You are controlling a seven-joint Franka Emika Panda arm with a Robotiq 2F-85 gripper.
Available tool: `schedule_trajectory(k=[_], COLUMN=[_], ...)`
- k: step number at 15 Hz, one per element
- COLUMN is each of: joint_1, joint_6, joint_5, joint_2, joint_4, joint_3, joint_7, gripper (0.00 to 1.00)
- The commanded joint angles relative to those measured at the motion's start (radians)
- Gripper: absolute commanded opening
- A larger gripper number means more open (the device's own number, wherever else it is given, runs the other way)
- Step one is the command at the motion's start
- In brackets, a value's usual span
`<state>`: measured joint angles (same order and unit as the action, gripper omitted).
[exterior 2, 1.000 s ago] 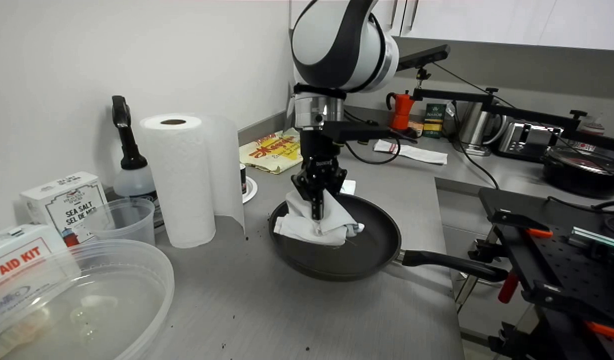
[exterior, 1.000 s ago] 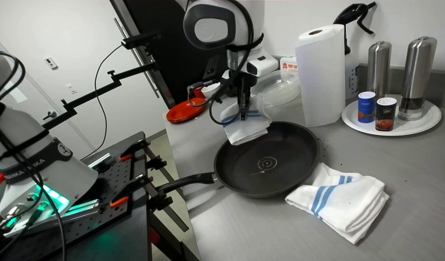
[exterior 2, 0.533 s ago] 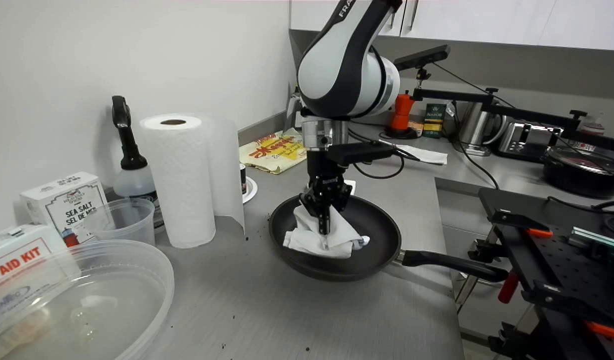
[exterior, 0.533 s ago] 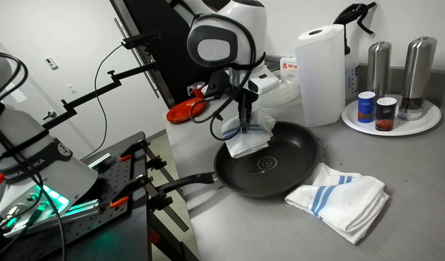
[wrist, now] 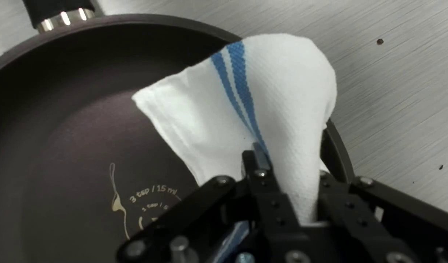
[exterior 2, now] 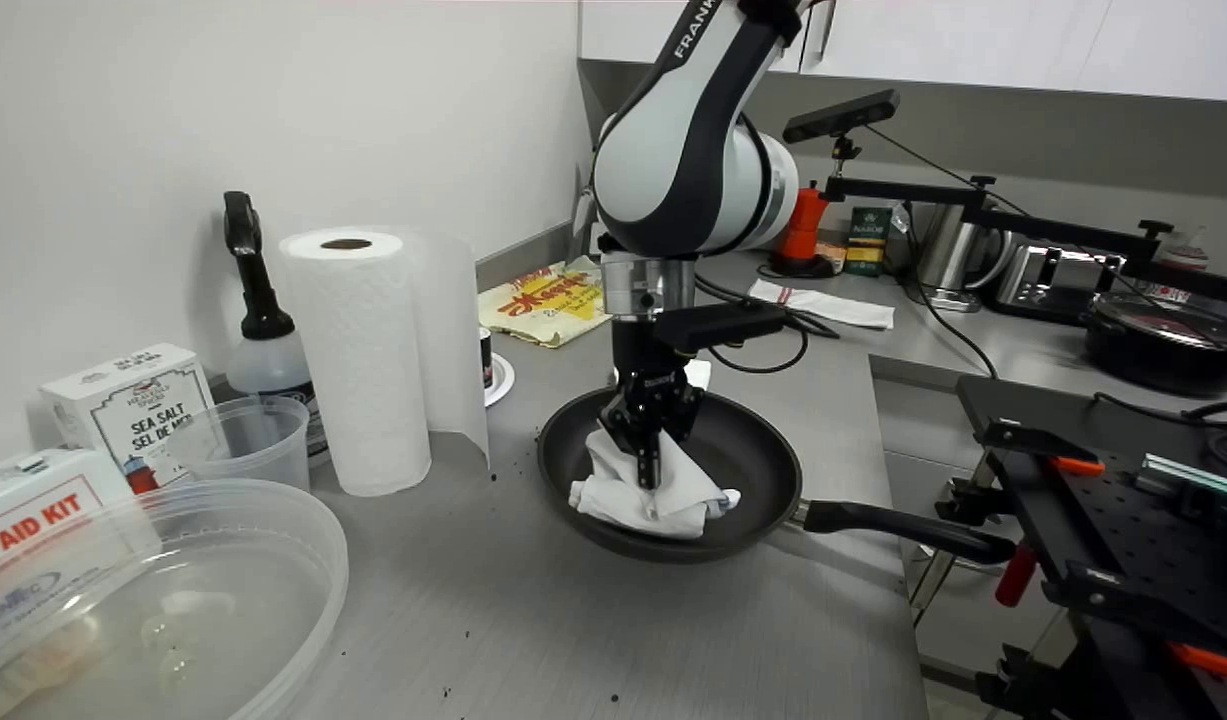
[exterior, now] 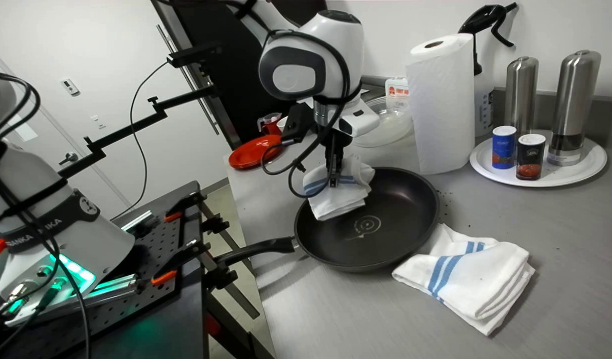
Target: Use the cloth to wipe the pan
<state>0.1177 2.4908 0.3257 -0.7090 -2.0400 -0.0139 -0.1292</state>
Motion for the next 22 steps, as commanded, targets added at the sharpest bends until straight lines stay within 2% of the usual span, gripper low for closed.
schedule_trajectory(k=[1, 22], joint_1=[-0.014, -0.02], joint_6=[0.029, 0.149], joint_5=[0.011, -0.013], joint_2=[-0.007, -0.103], joint_4=[-0.007, -0.009], joint_3=[-0.01, 0.039], joint_7=[-0.009, -0.032], gripper=[0.04, 0.04])
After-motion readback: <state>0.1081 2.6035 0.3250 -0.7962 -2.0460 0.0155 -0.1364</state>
